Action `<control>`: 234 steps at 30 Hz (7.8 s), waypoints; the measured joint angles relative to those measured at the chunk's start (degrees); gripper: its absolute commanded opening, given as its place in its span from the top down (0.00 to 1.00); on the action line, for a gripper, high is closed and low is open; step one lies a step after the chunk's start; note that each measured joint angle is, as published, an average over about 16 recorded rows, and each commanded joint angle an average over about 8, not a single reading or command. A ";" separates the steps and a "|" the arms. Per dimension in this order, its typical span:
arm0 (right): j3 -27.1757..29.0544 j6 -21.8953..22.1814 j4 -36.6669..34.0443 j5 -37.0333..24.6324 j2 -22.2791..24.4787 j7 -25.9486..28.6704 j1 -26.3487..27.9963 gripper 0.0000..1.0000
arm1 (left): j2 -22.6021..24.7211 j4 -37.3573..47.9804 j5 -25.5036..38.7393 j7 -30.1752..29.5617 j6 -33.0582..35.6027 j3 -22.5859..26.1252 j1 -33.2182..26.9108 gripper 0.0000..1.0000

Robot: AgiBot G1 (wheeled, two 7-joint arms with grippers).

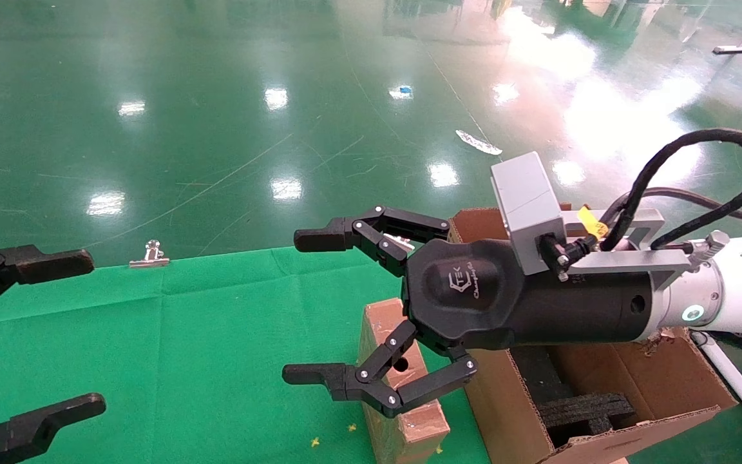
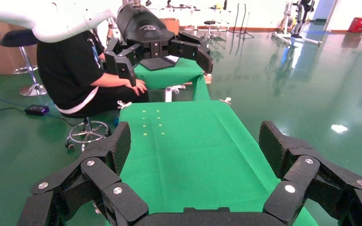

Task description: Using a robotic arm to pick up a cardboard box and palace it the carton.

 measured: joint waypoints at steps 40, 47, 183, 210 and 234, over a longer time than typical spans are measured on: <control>-31.73 -4.94 4.26 -33.24 -9.54 5.77 30.49 0.00 | 0.00 0.04 -0.02 0.03 0.01 0.05 -0.03 0.00; -42.31 -4.98 4.19 -35.97 -9.31 8.17 41.26 0.00 | -0.01 0.04 -0.03 0.04 0.01 0.06 -0.03 0.00; -77.84 10.65 -23.40 -33.10 0.65 46.19 80.72 1.00 | -0.08 0.04 -0.16 0.13 -0.07 0.25 -0.08 1.00; -84.72 6.05 -48.17 -37.73 -0.86 46.24 67.00 1.00 | -0.10 0.04 -0.18 0.15 -0.09 0.28 -0.09 0.00; -85.86 10.95 -58.00 -37.19 -6.86 45.82 55.26 1.00 | -0.11 0.04 -0.20 0.16 -0.10 0.31 -0.09 0.00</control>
